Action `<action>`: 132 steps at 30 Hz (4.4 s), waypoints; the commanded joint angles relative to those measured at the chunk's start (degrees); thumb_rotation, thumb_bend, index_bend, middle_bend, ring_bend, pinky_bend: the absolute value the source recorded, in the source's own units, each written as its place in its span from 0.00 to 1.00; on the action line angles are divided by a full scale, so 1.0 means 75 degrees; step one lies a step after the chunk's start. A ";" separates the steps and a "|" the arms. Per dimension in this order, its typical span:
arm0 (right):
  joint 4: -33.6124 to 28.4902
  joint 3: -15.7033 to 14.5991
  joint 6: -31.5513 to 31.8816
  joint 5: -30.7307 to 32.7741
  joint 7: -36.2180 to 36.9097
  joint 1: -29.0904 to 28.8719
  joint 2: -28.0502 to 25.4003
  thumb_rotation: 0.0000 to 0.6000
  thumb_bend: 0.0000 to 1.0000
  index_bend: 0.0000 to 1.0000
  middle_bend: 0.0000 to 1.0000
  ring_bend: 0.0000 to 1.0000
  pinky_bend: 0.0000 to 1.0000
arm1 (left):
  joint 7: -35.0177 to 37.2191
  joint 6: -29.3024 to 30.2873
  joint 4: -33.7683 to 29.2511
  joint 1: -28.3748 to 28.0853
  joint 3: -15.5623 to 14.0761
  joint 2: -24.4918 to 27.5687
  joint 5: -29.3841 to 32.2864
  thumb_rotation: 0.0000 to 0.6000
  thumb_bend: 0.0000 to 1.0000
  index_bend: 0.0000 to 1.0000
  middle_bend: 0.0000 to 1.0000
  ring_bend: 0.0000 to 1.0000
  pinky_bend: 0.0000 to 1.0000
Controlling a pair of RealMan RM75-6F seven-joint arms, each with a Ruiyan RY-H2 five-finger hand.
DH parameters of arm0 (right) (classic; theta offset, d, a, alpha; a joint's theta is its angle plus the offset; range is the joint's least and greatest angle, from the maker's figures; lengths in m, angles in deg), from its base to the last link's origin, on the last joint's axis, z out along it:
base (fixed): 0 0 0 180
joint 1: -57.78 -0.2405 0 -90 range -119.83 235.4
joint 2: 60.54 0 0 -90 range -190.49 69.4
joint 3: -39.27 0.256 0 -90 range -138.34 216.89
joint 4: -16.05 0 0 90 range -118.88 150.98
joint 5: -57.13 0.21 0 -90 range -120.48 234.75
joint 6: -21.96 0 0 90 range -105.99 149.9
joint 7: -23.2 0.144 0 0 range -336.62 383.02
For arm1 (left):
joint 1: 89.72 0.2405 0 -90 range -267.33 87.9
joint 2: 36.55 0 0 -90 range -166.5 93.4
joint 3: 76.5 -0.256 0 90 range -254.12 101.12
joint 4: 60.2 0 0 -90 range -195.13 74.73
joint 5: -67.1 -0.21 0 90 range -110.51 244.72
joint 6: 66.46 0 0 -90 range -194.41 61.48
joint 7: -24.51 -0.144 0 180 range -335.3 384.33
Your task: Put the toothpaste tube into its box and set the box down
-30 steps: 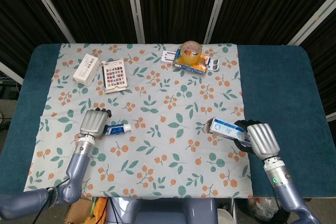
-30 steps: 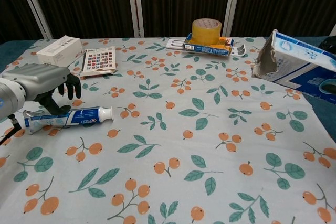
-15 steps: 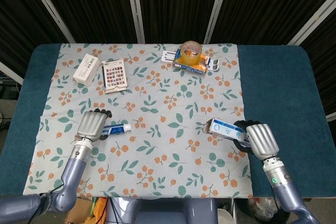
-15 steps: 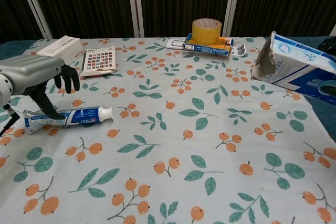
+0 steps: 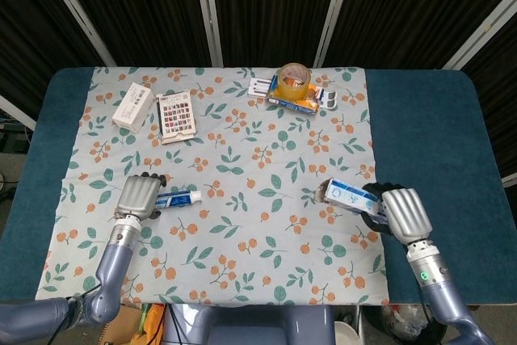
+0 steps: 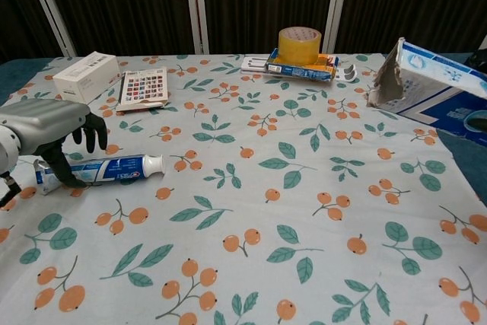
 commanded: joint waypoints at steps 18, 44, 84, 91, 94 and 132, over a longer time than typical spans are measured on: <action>0.0041 0.0179 0.0178 0.0195 0.0259 0.0120 -0.0182 1.00 0.34 0.53 0.61 0.47 0.52 | 0.0009 0.0007 0.0465 -0.0227 -0.0121 -0.0262 -0.0230 1.00 0.63 0.73 0.76 0.70 0.80; -0.0285 0.0146 0.0053 0.0192 0.0280 0.0098 -0.0190 1.00 0.34 0.53 0.61 0.47 0.52 | -0.0784 -0.1056 -0.0455 -0.2611 0.0923 0.1970 -0.3345 1.00 0.63 0.74 0.76 0.70 0.80; -0.1848 0.0769 -0.0151 0.1824 -0.1041 -0.0375 0.0028 1.00 0.34 0.53 0.61 0.47 0.52 | -0.1928 -0.0666 -0.0003 -0.4180 0.1408 0.0499 -0.3439 1.00 0.63 0.74 0.77 0.70 0.80; -0.1978 0.0897 -0.0095 0.2213 -0.1248 -0.0471 0.0202 1.00 0.34 0.53 0.61 0.47 0.52 | -0.2003 -0.0699 0.0010 -0.4260 0.1276 0.0425 -0.3452 1.00 0.63 0.74 0.77 0.70 0.80; -0.2044 0.0968 -0.0083 0.2374 -0.1266 -0.0503 0.0214 1.00 0.34 0.53 0.61 0.47 0.52 | -0.2035 -0.0690 0.0055 -0.4290 0.1217 0.0371 -0.3473 1.00 0.63 0.74 0.77 0.70 0.81; -0.2369 0.1035 -0.0118 0.2783 -0.0591 -0.0422 -0.0114 1.00 0.34 0.53 0.61 0.47 0.52 | -0.1810 -0.0926 0.1351 -0.5073 0.1044 -0.0150 -0.4341 1.00 0.61 0.73 0.75 0.69 0.80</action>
